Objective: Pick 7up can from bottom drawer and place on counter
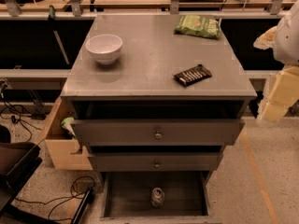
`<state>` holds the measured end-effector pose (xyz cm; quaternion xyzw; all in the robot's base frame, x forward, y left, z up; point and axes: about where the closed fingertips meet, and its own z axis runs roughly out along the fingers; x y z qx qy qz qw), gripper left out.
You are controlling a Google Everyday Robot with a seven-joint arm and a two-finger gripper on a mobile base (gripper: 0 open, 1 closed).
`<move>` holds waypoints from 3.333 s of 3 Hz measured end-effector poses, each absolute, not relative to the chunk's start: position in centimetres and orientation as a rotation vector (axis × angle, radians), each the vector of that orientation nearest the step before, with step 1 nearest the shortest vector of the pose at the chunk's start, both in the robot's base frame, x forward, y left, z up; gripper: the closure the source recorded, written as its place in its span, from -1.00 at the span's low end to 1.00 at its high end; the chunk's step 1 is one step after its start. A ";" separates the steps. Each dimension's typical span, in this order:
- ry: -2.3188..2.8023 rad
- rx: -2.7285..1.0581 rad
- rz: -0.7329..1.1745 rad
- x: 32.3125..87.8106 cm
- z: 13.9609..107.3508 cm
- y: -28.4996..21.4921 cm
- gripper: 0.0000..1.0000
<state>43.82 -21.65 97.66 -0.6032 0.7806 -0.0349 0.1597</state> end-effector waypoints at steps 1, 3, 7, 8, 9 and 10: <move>2.231 -1.724 -0.100 43.8 97.7 -21.7 -1.00; 2.118 -1.602 0.013 41.5 94.2 -22.0 -1.00; 1.655 -1.584 0.707 35.5 63.3 -25.7 -1.00; 1.570 -1.635 0.703 35.2 61.7 -25.5 -1.00; 1.569 -1.637 0.700 35.3 61.9 -25.5 -1.00; 1.587 -1.597 0.719 35.4 60.5 -24.5 -1.00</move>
Offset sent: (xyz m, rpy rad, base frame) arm -0.0091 -0.0085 -0.0192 0.1726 -0.0919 -0.0426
